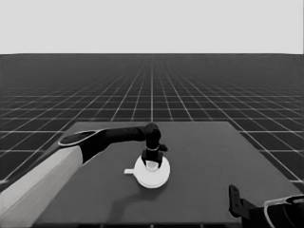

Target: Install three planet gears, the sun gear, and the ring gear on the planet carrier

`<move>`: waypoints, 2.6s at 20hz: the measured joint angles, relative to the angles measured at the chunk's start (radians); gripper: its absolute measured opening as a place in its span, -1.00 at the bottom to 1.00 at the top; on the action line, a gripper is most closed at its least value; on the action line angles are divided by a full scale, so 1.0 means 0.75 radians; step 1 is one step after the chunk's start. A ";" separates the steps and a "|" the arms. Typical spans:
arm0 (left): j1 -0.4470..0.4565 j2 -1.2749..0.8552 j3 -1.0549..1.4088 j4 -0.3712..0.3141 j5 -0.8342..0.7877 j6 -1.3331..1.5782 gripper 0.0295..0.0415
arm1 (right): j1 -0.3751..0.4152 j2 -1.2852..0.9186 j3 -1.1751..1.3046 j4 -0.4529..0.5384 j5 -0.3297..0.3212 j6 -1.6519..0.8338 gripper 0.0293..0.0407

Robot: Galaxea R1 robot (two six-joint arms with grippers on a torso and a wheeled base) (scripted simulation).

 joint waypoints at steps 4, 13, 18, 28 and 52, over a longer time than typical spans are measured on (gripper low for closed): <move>0.000 0.000 0.000 0.000 0.000 0.047 -0.12 | 0.000 0.000 0.000 0.000 0.000 0.000 0.61; 0.000 0.000 0.000 0.000 0.000 0.151 -0.12 | 0.000 0.000 0.000 0.000 0.000 0.000 0.61; 0.000 0.000 0.000 0.000 0.000 0.209 -0.12 | 0.000 0.000 0.000 0.000 0.000 0.000 0.61; 0.000 0.000 0.000 0.000 0.000 0.326 -0.12 | 0.000 0.000 0.000 0.000 0.000 0.000 0.61; -0.149 -0.015 0.072 -0.121 0.036 -0.319 0.49 | 0.000 0.000 0.000 0.000 0.000 0.000 0.61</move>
